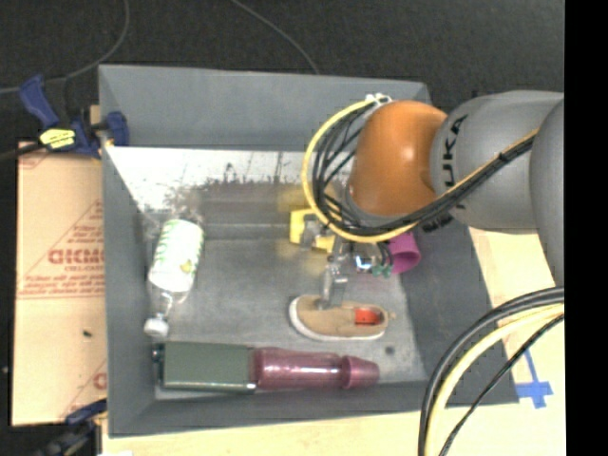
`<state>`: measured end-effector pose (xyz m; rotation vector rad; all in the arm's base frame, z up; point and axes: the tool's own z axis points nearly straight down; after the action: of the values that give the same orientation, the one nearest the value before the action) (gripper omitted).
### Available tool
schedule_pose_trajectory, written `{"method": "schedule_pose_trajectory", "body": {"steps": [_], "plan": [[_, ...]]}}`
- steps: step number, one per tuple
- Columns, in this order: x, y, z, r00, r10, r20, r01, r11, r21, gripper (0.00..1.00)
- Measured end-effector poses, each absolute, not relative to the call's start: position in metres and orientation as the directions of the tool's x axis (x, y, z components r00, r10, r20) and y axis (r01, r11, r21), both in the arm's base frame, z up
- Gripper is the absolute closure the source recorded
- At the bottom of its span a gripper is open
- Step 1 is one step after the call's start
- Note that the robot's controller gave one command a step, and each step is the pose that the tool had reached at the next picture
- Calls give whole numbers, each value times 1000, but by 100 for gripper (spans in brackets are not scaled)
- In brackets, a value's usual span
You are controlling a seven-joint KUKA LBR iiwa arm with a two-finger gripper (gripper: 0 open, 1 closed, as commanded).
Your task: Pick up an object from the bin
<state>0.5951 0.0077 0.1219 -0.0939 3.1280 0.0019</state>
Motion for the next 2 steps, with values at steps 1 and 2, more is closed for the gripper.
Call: {"method": "schedule_pose_trajectory", "body": {"steps": [1,2], "plan": [[577,2,73,-981,192,-5,192,981,4,0],[582,2,72,-994,109,-13,109,994,4,0]]}}
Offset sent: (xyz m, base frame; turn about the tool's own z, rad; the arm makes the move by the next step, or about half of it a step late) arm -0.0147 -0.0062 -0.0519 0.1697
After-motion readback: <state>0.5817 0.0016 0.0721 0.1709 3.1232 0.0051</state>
